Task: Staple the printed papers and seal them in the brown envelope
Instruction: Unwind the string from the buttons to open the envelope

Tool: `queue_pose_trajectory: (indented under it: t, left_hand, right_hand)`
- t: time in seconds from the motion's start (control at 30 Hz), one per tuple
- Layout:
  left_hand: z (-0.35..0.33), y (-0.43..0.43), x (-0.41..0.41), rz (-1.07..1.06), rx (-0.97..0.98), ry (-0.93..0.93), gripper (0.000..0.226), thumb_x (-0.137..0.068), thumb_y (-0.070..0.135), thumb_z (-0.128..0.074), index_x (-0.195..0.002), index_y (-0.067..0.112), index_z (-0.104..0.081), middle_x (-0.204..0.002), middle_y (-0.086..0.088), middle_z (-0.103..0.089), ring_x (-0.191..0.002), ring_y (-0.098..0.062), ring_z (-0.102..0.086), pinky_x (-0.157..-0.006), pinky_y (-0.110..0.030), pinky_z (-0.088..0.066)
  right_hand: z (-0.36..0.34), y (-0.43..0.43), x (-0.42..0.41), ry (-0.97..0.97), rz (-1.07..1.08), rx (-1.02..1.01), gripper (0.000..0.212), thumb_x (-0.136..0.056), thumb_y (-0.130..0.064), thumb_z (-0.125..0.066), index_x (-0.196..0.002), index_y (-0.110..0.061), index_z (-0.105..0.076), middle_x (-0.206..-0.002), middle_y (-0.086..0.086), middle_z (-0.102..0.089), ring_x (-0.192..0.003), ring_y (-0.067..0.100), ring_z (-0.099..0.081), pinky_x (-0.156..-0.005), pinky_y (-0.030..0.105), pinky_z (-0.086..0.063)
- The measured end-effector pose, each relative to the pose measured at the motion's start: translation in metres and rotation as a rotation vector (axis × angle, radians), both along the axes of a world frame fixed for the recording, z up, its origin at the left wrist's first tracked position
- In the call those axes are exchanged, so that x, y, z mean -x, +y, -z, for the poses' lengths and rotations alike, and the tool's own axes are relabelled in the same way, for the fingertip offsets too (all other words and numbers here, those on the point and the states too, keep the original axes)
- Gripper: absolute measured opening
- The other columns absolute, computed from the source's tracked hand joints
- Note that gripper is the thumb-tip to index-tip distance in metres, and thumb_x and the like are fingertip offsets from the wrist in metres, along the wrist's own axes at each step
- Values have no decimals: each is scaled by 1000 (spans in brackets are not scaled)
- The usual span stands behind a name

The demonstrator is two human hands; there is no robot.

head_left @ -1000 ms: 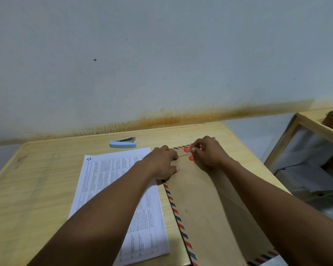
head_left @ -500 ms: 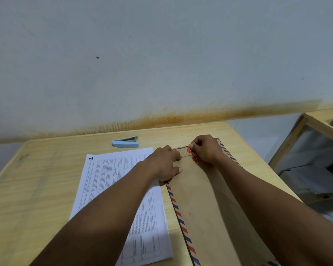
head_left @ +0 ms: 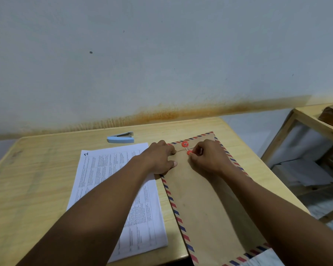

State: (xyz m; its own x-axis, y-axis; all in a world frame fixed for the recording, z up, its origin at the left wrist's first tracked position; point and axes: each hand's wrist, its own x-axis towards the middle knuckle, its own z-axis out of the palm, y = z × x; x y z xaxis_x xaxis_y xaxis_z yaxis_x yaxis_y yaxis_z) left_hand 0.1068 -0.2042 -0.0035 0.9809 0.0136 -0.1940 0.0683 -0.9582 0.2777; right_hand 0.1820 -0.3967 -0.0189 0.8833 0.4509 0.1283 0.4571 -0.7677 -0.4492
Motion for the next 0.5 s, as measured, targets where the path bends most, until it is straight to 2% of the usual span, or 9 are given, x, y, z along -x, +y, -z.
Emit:
queue_pose_trajectory:
  t: [0.1, 0.33, 0.5]
  left_hand:
    - [0, -2, 1, -2, -8, 3, 58, -99, 48, -58, -152, 28, -44, -153, -4, -39, -139, -27, -39, -113, -42, -38]
    - [2, -3, 5, -9, 4, 3, 59, -101, 46, -56, -154, 27, -41, -157, -4, -36, -143, -27, -36, -115, -42, -35]
    - [4, -2, 6, -7, 24, -1, 59, -101, 47, -56, -154, 27, -41, -157, -3, -36, -143, -27, -36, -117, -44, -35]
  right_hand:
    - [11, 2, 14, -166, 81, 22, 27, -85, -41, -64, -91, -18, -76, -89, 1, -67, -85, 16, -57, -75, 37, -57]
    - [16, 7, 19, -254, 126, 76, 23, -94, -26, -58, -91, -13, -76, -87, 4, -67, -84, 19, -57, -74, 41, -57]
    - [14, 3, 11, -249, 114, 127, 24, -94, -27, -52, -82, -12, -68, -84, 5, -65, -82, 23, -56, -71, 45, -55]
